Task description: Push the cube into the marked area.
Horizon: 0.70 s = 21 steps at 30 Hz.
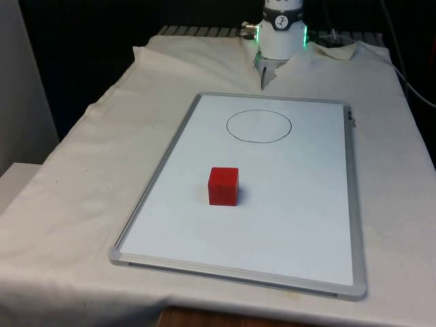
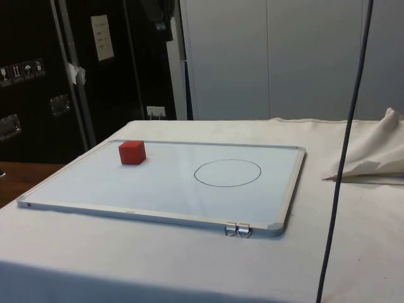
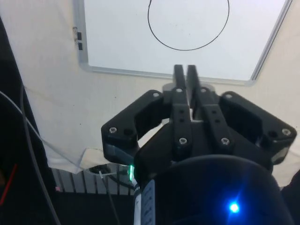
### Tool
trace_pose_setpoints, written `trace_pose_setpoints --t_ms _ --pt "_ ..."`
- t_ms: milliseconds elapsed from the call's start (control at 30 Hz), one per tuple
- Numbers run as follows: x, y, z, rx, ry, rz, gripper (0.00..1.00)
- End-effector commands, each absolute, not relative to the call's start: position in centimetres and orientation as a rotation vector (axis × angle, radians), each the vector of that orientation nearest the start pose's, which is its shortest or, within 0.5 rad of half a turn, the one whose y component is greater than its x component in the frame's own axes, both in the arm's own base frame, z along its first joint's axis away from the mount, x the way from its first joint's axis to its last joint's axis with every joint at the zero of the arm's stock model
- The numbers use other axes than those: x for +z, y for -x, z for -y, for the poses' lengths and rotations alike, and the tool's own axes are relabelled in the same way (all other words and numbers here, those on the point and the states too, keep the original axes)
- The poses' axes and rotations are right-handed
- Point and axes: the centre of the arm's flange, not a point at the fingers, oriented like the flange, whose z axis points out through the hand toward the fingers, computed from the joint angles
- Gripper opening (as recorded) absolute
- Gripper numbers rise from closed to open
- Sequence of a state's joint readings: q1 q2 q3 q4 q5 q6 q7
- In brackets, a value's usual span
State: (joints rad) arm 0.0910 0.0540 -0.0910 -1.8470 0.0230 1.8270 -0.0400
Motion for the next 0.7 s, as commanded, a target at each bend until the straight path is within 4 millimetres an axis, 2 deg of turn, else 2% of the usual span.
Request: trace_pose_setpoints --t_ms 0,67,100,167,367,400,533,667 --pt "48.3 -57.1 -0.2 0.113 3.120 0.048 0.09" --pt "47.9 -57.6 0.0 0.108 3.121 0.041 0.00" --pt "48.3 -57.0 -0.2 0.113 3.121 0.049 0.00" --pt "47.5 -58.3 0.1 0.091 3.123 0.034 0.00" --pt "46.7 -60.2 0.0 0.055 3.131 0.031 0.00" --pt "46.8 -59.8 0.0 0.061 3.131 0.036 0.00" --pt "45.9 -61.6 0.0 0.024 3.137 0.030 0.00" --pt "45.5 -62.1 0.0 0.005 3.139 0.034 0.00"
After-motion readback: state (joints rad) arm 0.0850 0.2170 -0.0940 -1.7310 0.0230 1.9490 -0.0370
